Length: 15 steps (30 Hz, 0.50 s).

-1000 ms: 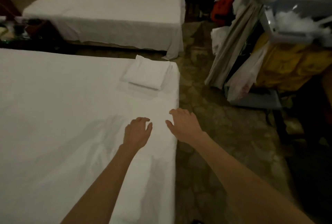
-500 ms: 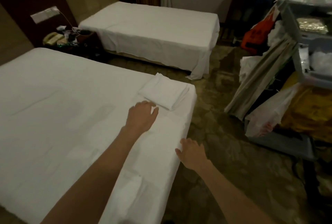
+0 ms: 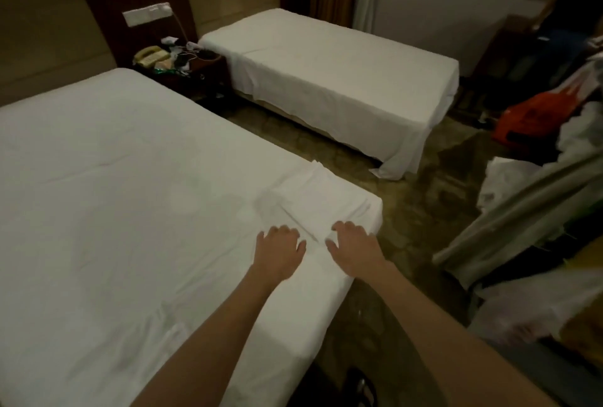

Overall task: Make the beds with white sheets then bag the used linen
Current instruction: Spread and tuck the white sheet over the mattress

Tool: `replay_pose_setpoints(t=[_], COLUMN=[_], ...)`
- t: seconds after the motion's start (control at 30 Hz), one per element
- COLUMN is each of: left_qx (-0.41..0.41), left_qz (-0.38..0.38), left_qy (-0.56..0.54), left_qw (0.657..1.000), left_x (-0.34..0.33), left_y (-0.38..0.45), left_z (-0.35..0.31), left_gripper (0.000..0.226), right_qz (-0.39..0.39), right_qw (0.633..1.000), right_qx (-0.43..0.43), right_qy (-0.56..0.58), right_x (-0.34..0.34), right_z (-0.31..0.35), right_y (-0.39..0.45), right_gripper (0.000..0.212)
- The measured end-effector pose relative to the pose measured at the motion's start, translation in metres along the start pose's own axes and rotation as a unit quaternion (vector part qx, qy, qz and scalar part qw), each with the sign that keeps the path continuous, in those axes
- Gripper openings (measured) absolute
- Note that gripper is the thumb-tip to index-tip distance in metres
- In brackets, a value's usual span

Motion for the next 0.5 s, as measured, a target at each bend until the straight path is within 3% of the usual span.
replay_pose_setpoints(t=[0.17, 0.27, 0.5], left_qx=[0.079, 0.106, 0.157], left_qz=[0.099, 0.138, 0.029], left_qy=[0.002, 0.005, -0.019], left_qw=[0.992, 0.985, 0.987], left_x=[-0.062, -0.075, -0.005], left_y=[0.034, 0.057, 0.147], left_z=[-0.003, -0.019, -0.023], left_gripper=[0.044, 0.045, 0.043], right_qz=[-0.061, -0.054, 0.077], right_qw=[0.994, 0.990, 0.992], right_qx=[0.089, 0.127, 0.104], right_qy=[0.008, 0.020, 0.007], right_x=[0.077, 0.088, 0.011], right_z=[0.003, -0.003, -0.059], right_y=[0.078, 0.115, 0.188], right_gripper=[0.042, 0.042, 0.042])
Point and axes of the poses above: each hand's wrist, its own y-axis towards the middle knuckle, its own x-axis out of the back of the hand, z = x × y, the point moved 10 cm from there along y, towards the middle knuckle, and after that the axes turned 2 degrees about z, right-handed, at the moved point
